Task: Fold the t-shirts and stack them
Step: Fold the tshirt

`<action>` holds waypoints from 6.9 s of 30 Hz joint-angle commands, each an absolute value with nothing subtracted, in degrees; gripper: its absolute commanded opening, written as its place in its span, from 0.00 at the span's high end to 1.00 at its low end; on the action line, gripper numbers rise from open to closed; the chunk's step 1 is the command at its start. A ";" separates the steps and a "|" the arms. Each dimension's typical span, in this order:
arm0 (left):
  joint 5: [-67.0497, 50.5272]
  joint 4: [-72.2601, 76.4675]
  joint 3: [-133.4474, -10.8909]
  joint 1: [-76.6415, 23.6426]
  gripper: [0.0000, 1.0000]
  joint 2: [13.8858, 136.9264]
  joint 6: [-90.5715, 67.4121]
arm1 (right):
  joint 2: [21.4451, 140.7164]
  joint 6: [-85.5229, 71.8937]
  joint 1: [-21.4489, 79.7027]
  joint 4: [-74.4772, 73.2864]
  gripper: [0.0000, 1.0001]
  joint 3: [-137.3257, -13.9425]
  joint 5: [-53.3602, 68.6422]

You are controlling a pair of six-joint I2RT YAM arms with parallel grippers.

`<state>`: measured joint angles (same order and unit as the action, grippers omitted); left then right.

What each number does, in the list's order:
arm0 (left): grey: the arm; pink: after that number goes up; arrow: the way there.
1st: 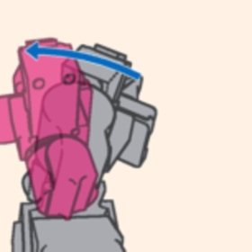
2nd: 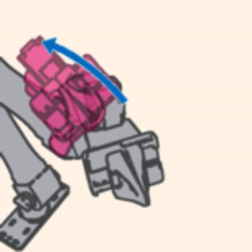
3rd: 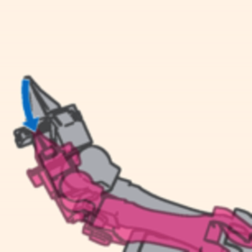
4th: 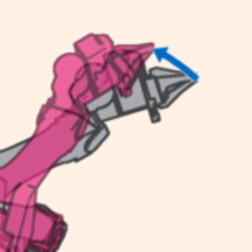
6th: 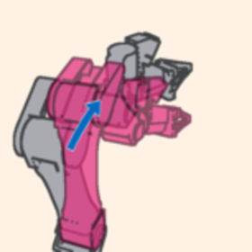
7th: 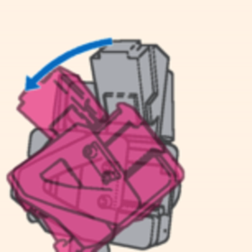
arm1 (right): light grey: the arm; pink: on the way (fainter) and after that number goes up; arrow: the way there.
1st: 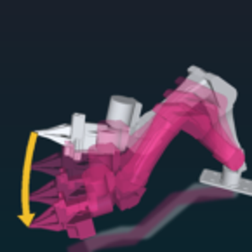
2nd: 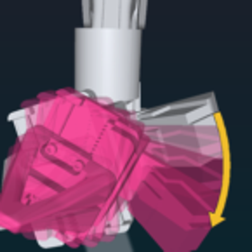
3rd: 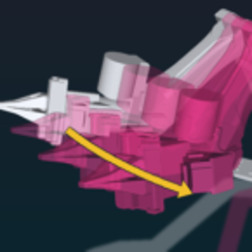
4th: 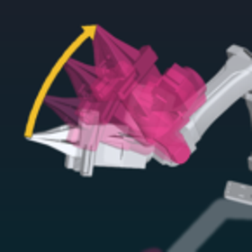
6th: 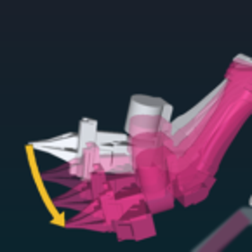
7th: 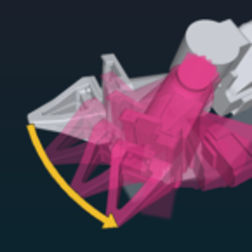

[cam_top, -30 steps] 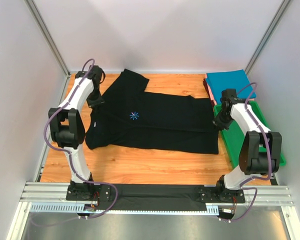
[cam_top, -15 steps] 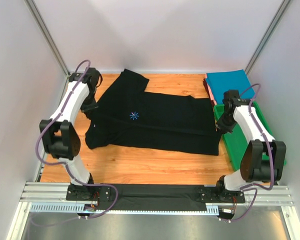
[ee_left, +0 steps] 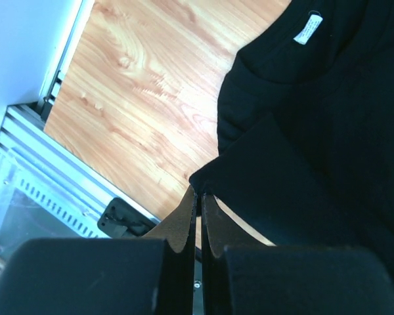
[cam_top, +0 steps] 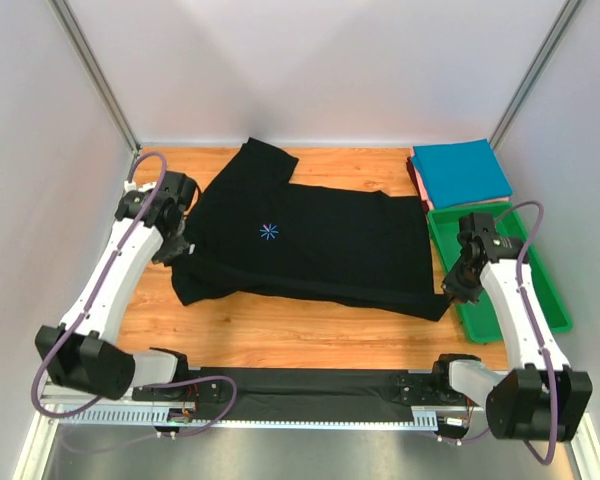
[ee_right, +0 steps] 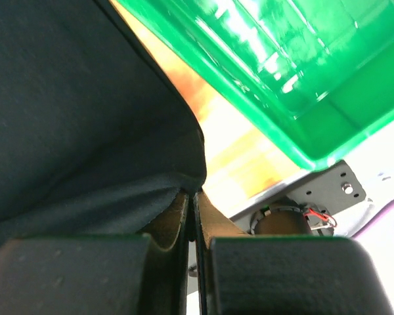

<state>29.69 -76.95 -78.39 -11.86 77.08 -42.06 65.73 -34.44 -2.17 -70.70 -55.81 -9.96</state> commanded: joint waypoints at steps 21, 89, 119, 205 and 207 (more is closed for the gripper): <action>41.30 -86.93 -83.31 -13.27 1.00 86.29 -42.81 | 76.45 -35.77 -2.46 -61.09 1.00 -60.73 -6.51; 12.47 -66.97 -68.02 -4.49 0.57 101.15 -45.09 | 98.70 -39.99 9.14 -41.75 0.80 -54.49 -7.90; 29.71 -69.07 -86.55 1.06 0.52 119.62 -35.51 | 93.17 -33.84 11.87 -47.20 0.84 -48.34 -16.09; -2.90 -54.14 -76.47 0.18 0.56 105.47 -42.27 | 76.46 -43.60 28.21 -60.82 0.78 -57.39 -12.83; -2.55 -53.96 -75.59 0.18 0.56 106.17 -43.15 | 76.73 -43.68 28.21 -60.65 0.78 -57.66 -12.75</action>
